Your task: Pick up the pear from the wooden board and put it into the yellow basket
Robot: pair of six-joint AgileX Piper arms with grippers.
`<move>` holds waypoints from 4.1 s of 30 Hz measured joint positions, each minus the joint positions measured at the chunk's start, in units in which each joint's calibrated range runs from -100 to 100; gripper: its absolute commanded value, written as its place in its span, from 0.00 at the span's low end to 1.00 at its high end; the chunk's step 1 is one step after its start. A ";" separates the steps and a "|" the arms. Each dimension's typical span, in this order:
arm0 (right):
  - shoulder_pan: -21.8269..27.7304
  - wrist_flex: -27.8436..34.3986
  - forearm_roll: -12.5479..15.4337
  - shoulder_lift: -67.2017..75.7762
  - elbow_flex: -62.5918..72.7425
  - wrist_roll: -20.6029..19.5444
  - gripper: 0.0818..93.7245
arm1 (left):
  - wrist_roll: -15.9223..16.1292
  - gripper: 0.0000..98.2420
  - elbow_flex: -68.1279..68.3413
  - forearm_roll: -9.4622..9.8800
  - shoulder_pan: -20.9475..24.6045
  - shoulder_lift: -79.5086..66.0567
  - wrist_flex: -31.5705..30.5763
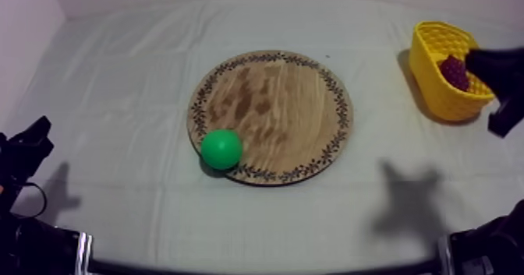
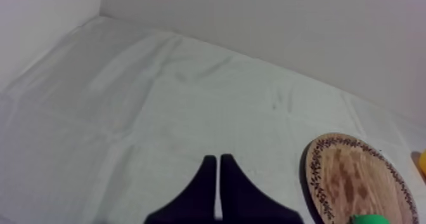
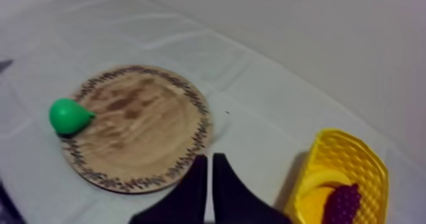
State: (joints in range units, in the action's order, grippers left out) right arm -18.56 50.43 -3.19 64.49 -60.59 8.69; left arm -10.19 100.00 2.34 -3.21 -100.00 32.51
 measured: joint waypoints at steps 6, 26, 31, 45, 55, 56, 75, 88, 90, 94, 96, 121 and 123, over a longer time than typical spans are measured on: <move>-7.97 11.87 -4.16 -16.00 19.78 -5.83 0.00 | 0.00 0.00 0.00 0.00 0.00 0.00 0.00; -22.58 46.81 -8.48 -58.28 70.79 -21.47 0.00 | 0.00 0.00 0.00 0.00 0.00 0.00 0.00; -23.08 47.37 -7.77 -65.70 75.65 -25.90 0.00 | 0.00 0.00 0.00 0.00 0.00 0.00 0.00; -23.92 47.80 -2.19 -80.39 79.06 -35.64 0.00 | 0.00 0.00 0.00 0.00 0.00 0.00 0.00; -24.12 47.86 -2.36 -90.48 80.38 -37.93 0.00 | 0.00 0.00 0.00 0.00 0.00 0.00 0.00; -23.93 47.86 -2.47 -91.44 80.66 -38.26 0.00 | 0.00 0.00 0.00 0.00 0.00 0.00 0.00; -22.90 48.00 -1.14 -98.39 82.76 -43.64 0.35 | 0.00 0.00 0.00 0.00 0.00 0.00 0.00; -22.76 48.10 -1.32 -97.77 83.09 -42.75 0.97 | 0.00 0.00 0.00 0.00 0.00 0.00 0.00; -22.70 48.10 -1.53 -97.68 82.96 -42.66 0.98 | 0.00 0.00 0.00 0.00 0.00 0.00 0.00; -22.52 47.92 -1.59 -97.33 82.08 -42.51 0.98 | 0.00 0.00 0.00 0.00 0.00 0.00 0.00; -22.35 47.92 -1.64 -97.34 81.76 -42.48 0.98 | 0.00 0.00 0.00 0.00 0.00 0.00 0.00; -22.00 44.73 0.51 -106.36 82.97 -40.34 0.98 | 0.00 0.00 0.00 0.00 0.00 0.00 0.00; -21.95 44.61 0.80 -107.49 83.42 -40.21 0.98 | 0.00 0.00 0.00 0.00 0.00 0.00 0.00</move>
State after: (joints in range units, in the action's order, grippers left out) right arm -40.51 95.05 -2.39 -43.00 22.83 -31.52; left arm -10.19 100.00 2.34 -3.21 -100.00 32.51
